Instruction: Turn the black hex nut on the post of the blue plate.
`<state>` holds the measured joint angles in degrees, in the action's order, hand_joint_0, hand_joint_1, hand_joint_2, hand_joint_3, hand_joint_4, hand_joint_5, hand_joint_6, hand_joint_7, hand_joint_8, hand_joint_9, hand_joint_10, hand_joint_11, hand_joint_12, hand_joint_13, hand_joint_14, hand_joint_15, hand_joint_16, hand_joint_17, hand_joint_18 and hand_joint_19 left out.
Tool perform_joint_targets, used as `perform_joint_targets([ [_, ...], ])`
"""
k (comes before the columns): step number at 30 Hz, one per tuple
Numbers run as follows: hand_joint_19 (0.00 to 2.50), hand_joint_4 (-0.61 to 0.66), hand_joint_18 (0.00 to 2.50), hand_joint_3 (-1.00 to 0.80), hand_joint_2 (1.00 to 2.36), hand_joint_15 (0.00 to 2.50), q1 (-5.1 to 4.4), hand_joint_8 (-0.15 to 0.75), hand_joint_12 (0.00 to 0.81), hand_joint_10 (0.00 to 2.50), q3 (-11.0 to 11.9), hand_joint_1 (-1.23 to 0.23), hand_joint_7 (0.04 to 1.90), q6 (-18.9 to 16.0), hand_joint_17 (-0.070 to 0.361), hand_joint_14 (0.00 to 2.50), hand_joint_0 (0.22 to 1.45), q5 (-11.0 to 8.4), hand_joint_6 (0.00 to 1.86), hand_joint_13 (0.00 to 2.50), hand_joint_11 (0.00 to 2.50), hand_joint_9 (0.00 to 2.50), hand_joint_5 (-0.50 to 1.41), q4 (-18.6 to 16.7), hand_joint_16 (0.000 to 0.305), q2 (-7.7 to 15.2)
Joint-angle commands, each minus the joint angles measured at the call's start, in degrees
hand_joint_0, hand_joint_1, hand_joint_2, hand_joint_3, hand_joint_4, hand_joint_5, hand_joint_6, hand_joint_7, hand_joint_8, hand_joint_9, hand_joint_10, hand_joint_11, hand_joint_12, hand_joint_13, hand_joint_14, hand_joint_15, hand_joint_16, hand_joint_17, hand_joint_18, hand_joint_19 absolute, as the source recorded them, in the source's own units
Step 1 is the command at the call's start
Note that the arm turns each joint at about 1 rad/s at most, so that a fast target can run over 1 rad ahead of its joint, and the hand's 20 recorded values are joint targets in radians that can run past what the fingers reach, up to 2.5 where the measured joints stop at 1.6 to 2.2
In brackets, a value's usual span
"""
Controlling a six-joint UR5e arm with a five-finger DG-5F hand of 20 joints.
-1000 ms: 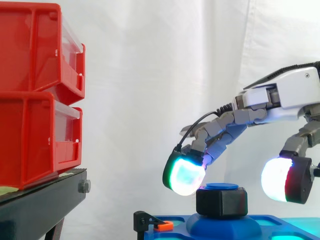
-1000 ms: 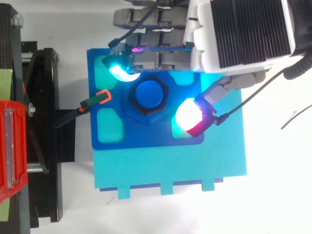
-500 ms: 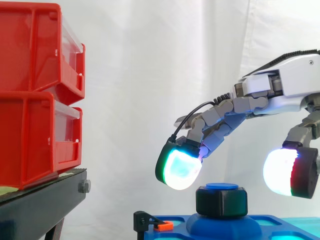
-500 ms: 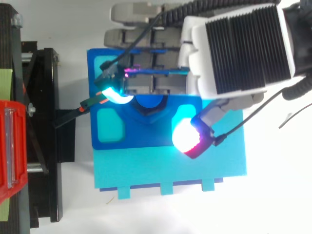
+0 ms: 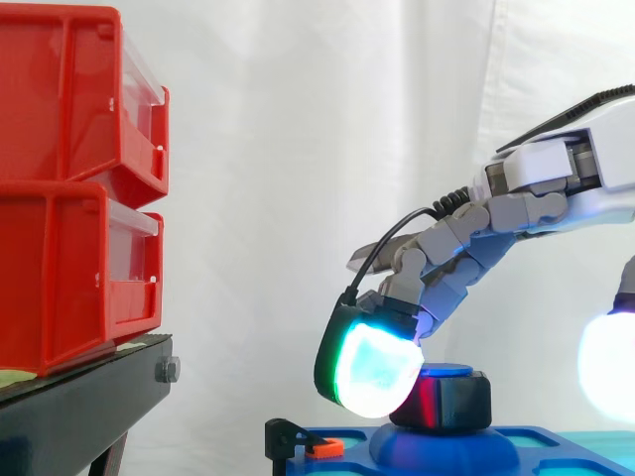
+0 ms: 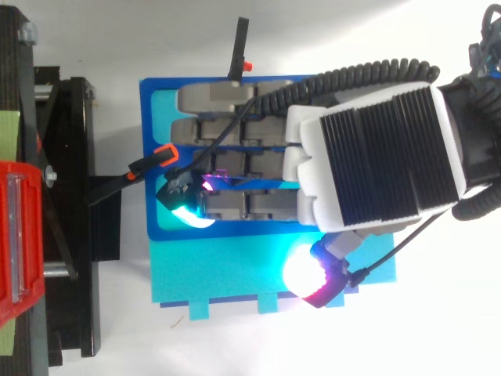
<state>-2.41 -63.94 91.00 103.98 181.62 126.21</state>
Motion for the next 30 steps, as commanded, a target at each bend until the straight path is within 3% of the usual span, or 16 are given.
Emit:
perform_joint_targets([
  [1,0.08,0.25,0.1,-0.5,1.0,0.0,-0.4,0.286,0.353,0.0,0.0,-0.47,0.75,0.1,0.101,0.0,0.45,-0.09,0.5,0.31,0.0,0.57,-0.16,0.4,0.045,0.0],
  [7,0.08,0.25,0.1,-0.5,1.0,0.0,-0.4,0.285,0.353,0.0,0.0,-0.47,0.75,1.2,0.1,0.0,0.45,-0.09,0.5,0.31,0.0,0.57,-0.16,1.3,0.045,0.0],
  [30,0.09,0.25,0.11,-0.5,1.0,0.0,1.09,0.285,0.353,0.0,0.0,-0.47,0.75,3.1,0.101,0.0,0.46,0.26,0.5,0.32,0.0,0.57,-0.16,0.1,0.045,0.0],
])
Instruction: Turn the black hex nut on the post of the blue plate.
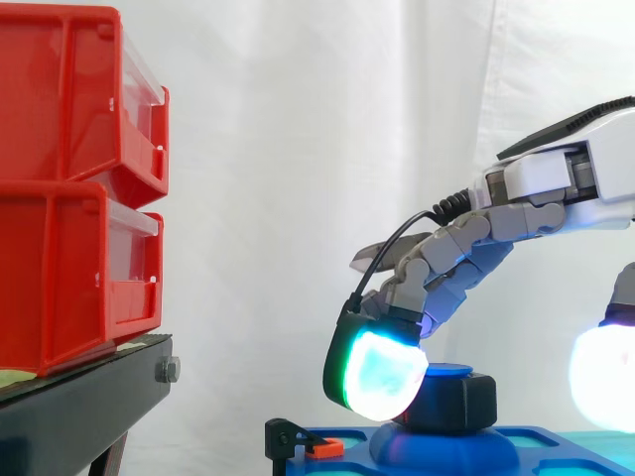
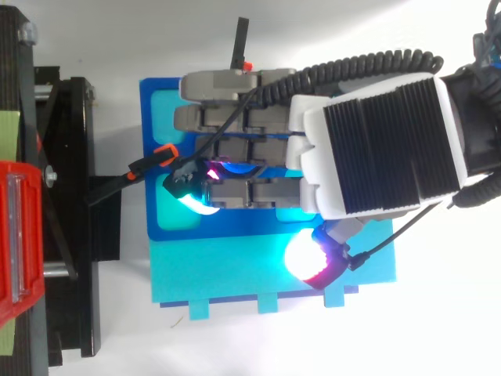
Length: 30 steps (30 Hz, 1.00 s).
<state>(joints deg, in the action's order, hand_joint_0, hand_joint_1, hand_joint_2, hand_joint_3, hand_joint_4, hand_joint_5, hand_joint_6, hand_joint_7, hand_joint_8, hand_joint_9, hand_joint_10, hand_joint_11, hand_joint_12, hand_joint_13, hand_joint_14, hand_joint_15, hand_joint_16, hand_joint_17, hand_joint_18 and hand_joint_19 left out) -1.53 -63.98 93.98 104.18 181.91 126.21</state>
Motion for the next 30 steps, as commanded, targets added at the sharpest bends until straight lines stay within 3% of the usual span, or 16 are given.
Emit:
perform_joint_targets([
  [1,0.09,0.25,0.11,-0.5,1.0,0.0,0.3,0.285,0.353,0.0,0.0,-0.47,0.75,0.1,0.101,0.0,0.46,0.06,0.5,0.32,0.0,0.57,-0.16,-0.2,0.045,0.0],
  [22,0.12,0.25,0.15,-0.5,1.0,0.0,2.85,0.284,0.36,0.0,0.0,-0.47,0.75,1.3,0.101,0.0,0.46,1.2,0.5,0.37,0.0,0.57,-0.16,-0.4,0.045,0.0],
  [30,0.13,0.25,0.17,-0.5,1.0,0.02,2.93,0.285,0.36,0.0,0.1,-0.47,0.75,1.6,0.101,0.0,0.46,1.29,0.5,0.37,0.0,0.57,-0.16,-0.4,0.045,0.0],
])
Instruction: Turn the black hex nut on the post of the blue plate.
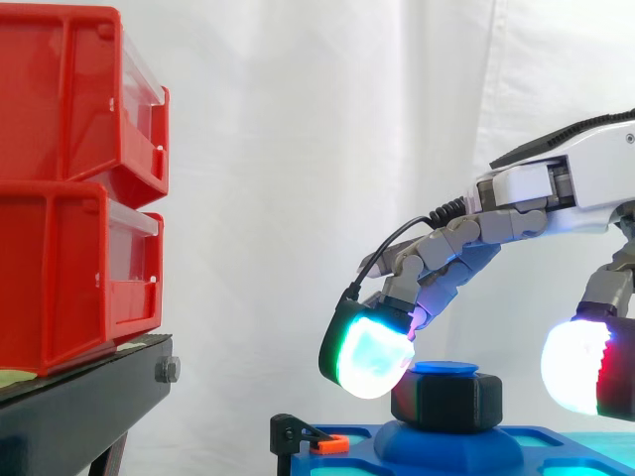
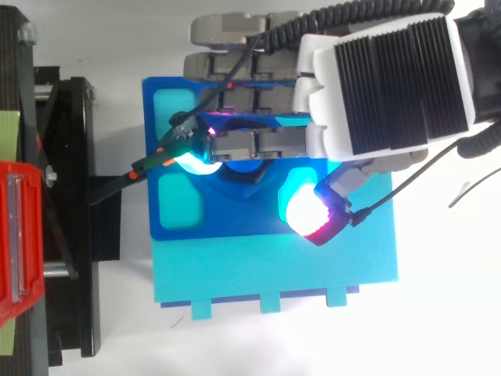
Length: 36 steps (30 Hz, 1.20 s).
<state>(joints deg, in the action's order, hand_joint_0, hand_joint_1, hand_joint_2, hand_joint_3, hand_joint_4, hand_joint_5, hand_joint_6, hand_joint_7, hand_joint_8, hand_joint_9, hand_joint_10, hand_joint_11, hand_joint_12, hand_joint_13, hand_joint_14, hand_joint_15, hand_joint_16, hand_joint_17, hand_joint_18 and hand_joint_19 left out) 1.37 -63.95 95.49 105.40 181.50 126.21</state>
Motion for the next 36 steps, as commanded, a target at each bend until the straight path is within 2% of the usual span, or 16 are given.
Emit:
perform_joint_targets([
  [1,0.13,0.25,0.17,-0.5,1.0,0.02,0.13,0.285,0.361,0.0,0.0,-0.47,0.75,0.2,0.101,0.0,0.46,-0.02,0.5,0.37,0.0,0.57,-0.16,0.0,0.045,0.0],
  [7,0.14,0.25,0.17,-0.5,1.0,0.02,0.39,0.285,0.361,0.0,0.1,-0.47,0.75,0.6,0.102,0.0,0.46,0.06,0.5,0.38,0.0,0.57,-0.16,-0.1,0.045,0.0],
  [14,0.14,0.25,0.18,-0.5,1.0,0.03,1.18,0.284,0.361,0.0,0.0,-0.47,0.74,0.9,0.102,0.0,0.46,0.06,0.5,0.38,0.0,0.57,-0.16,-0.3,0.045,0.0],
  [23,0.15,0.25,0.19,-0.5,1.0,0.02,2.15,0.284,0.363,0.0,0.6,-0.47,0.74,1.2,0.102,0.0,0.46,1.21,0.5,0.39,0.0,0.58,-0.16,-0.8,0.045,0.0],
  [30,0.15,0.25,0.2,-0.5,1.0,0.03,2.06,0.284,0.364,0.0,2.6,-0.47,0.74,1.2,0.102,0.0,0.46,1.29,0.5,0.39,0.0,0.57,-0.16,0.8,0.045,0.0],
  [33,0.15,0.25,0.2,-0.5,1.0,0.03,1.45,0.283,0.364,0.0,4.0,-0.47,0.75,1.2,0.102,0.0,0.46,1.29,0.5,0.4,0.0,0.57,-0.16,2.4,0.045,0.0],
  [36,0.15,0.25,0.21,-0.5,1.0,0.03,1.09,0.285,0.363,0.0,3.9,-0.47,0.75,1.0,0.102,0.0,0.46,1.12,0.5,0.4,0.0,0.57,-0.16,2.5,0.045,0.0],
])
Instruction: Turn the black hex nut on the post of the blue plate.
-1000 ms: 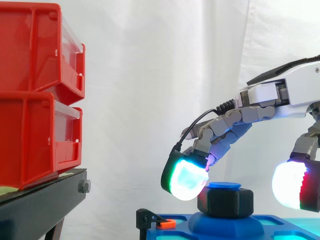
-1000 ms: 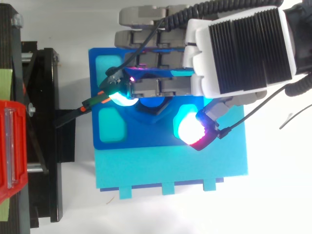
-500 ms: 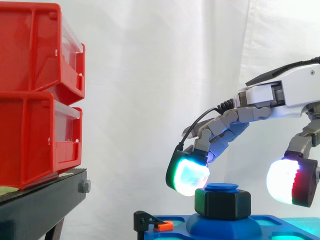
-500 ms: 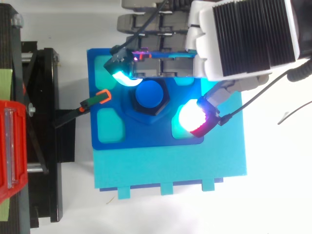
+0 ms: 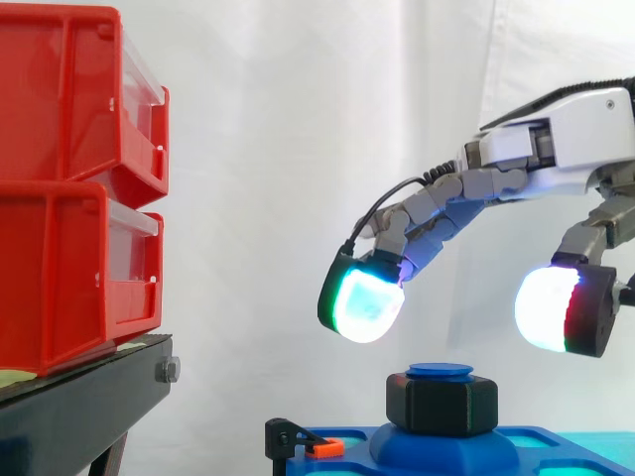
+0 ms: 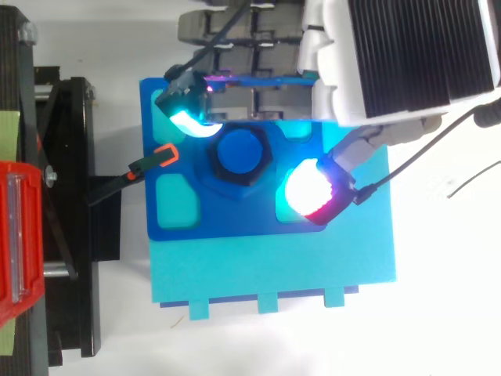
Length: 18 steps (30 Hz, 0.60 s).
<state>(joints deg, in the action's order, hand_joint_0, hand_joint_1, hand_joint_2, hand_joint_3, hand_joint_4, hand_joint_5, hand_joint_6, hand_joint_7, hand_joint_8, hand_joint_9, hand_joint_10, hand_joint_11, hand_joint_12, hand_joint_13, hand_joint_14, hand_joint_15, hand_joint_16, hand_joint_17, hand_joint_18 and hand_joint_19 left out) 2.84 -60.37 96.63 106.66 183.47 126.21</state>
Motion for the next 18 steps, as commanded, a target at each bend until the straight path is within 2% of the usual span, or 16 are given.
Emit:
perform_joint_targets([
  [1,0.15,0.25,0.21,-0.5,1.0,0.04,-0.9,0.285,0.363,0.0,0.3,-0.47,0.74,-0.1,0.102,0.0,0.46,-0.22,0.5,0.4,0.0,0.57,-0.16,0.8,0.045,0.0],
  [4,0.15,0.25,0.21,-0.5,1.0,0.03,-1.34,0.285,0.365,0.0,0.3,-0.47,0.74,-0.2,0.102,0.0,0.46,-0.22,0.5,0.4,0.0,0.57,-0.16,1.0,0.045,0.0],
  [9,0.15,0.25,0.21,-0.5,1.0,0.04,-3.19,0.283,0.366,0.0,0.3,-0.47,0.75,-0.3,0.103,0.0,0.46,-0.66,0.5,0.4,0.0,0.57,-0.16,3.2,0.046,0.0],
  [15,0.15,0.24,0.2,-0.5,1.0,0.03,-4.42,0.283,0.367,0.0,0.2,-0.46,0.74,-0.2,0.105,0.0,0.46,-2.51,0.5,0.38,0.0,0.56,-0.16,3.3,0.046,0.0],
  [18,0.16,0.24,0.2,-0.5,1.0,0.03,-5.47,0.284,0.368,0.0,-0.4,-0.46,0.75,-0.1,0.105,0.0,0.46,-3.74,0.5,0.37,0.0,0.56,-0.16,2.7,0.047,0.1],
])
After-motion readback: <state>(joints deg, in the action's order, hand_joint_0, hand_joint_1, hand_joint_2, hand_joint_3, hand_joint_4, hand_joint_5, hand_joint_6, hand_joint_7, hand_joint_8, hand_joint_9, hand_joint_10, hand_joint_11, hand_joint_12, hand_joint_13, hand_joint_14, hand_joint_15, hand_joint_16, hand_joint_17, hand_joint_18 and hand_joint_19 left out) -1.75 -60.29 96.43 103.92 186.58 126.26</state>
